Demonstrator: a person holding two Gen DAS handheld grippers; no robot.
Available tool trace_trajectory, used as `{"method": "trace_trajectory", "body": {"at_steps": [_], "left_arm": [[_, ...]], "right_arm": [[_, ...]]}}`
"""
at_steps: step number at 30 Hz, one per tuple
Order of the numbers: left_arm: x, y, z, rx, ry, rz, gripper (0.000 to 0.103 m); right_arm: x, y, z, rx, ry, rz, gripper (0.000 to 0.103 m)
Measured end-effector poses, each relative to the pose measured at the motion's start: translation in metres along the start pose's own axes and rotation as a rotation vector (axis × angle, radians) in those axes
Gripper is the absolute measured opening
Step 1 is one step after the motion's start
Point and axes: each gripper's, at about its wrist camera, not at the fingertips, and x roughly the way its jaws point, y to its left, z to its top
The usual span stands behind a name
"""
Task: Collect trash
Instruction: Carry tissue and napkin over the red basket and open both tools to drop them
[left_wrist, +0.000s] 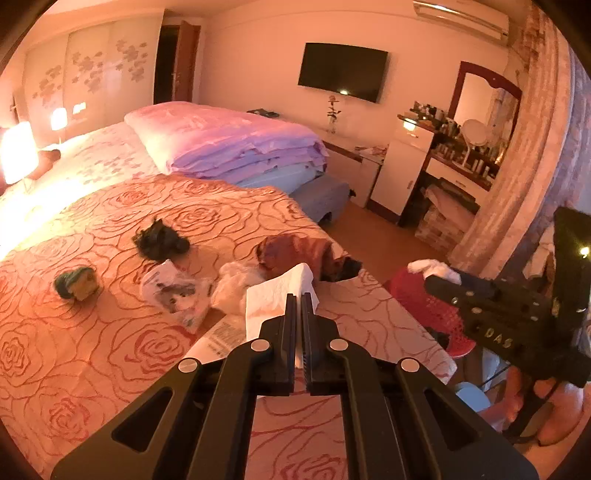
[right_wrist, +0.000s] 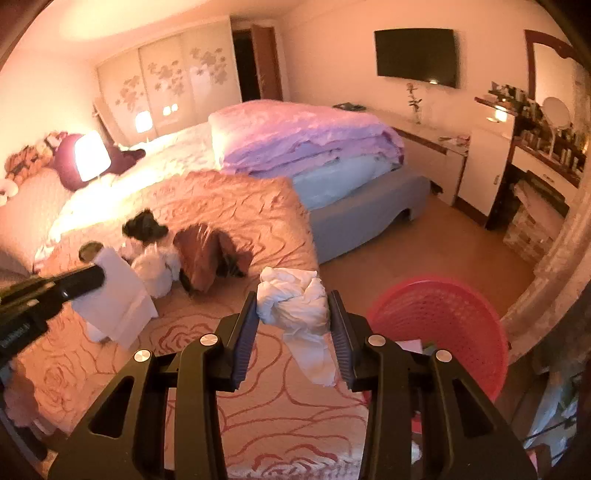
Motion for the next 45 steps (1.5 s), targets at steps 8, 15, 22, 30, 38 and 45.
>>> {"method": "trace_trajectory", "body": {"at_steps": [8,15,22,30,38,45], "left_arm": [[0.004,-0.03,0.014,0.061,-0.01,-0.035,0.003],[0.016,-0.059,0.026,0.116,-0.007,-0.072,0.003],[0.034,-0.084,0.034,0.157,0.011,-0.097,0.003],[0.052,-0.12,0.039,0.205,0.04,-0.159,0.003],[0.08,-0.159,0.035,0.247,0.09,-0.225,0.003],[0.11,-0.184,0.023,0.291,0.156,-0.244,0.003]], "right_arm": [[-0.03,-0.027,0.01,0.038,-0.068,-0.036,0.037],[-0.048,-0.059,0.013,0.071,-0.094,-0.097,0.037],[-0.055,-0.09,0.006,0.117,-0.097,-0.156,0.037],[-0.056,-0.119,-0.005,0.182,-0.089,-0.193,0.037],[-0.047,-0.143,-0.016,0.244,-0.067,-0.22,0.037],[-0.028,-0.161,-0.027,0.289,-0.013,-0.226,0.038]]}}
